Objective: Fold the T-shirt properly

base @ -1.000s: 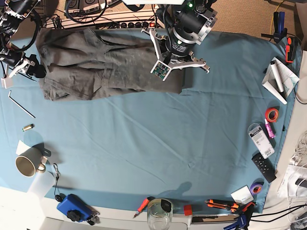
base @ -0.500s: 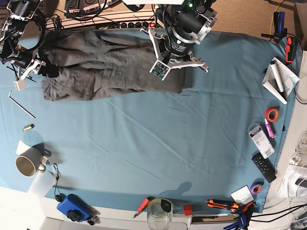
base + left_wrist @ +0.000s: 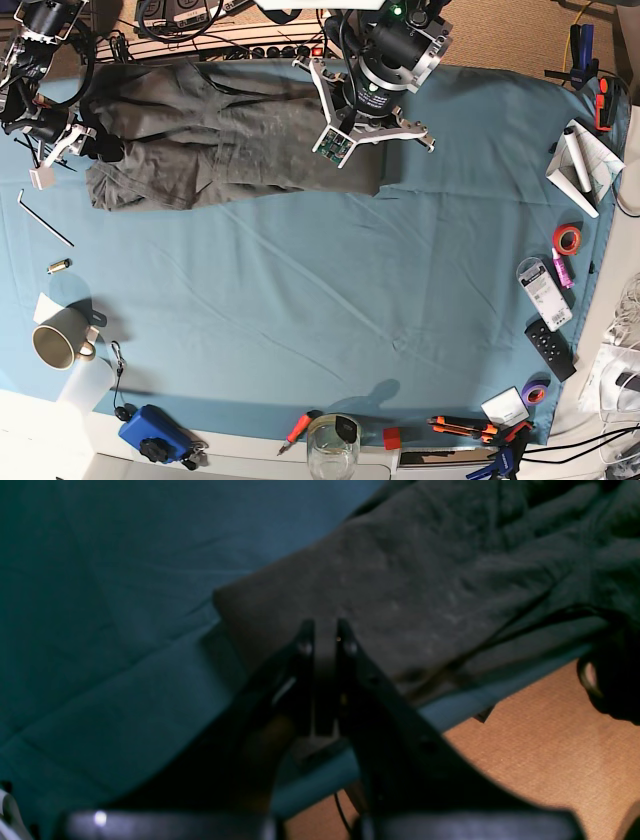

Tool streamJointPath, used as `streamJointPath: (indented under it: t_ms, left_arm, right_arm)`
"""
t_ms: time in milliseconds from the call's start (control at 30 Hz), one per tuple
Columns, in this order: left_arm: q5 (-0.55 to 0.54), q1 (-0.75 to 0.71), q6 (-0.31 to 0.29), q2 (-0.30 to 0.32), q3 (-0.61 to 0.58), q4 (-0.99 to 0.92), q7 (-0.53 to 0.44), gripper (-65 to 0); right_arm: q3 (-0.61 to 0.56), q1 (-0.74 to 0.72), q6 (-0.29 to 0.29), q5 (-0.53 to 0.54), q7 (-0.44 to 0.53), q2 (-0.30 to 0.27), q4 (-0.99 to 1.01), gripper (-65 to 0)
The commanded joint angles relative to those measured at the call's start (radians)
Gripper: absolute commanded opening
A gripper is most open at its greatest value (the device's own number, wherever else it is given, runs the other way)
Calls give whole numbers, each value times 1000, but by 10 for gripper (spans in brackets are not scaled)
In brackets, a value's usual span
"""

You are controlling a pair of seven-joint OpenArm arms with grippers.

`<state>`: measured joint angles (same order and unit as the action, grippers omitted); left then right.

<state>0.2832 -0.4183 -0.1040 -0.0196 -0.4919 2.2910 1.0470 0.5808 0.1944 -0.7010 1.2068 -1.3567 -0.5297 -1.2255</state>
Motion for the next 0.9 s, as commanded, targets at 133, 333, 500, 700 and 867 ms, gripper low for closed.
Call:
streamJointPath:
  t_ms: [133, 333, 500, 700, 867]
  left_arm:
    - [1, -3, 3, -13, -9, 15, -24, -650]
    - [1, -3, 3, -13, -9, 15, -26, -650]
    - [1, -3, 3, -14, -9, 15, -26, -650]
    - [-56, -3, 3, -14, -9, 3, -26, -650]
    - [-93, -2, -12, -14, -9, -33, -22, -650]
  right_arm:
    - [-5, 3, 3, -29, -40, -13, -4, -475]
    - [-5, 2, 3, -28, -40, -13, -4, -650]
    - [36, 2, 3, 36, -40, -14, -5, -650]
    - [154, 2, 3, 277, -40, -14, -5, -650]
    - [166, 2, 3, 277, -40, -13, -19, -650]
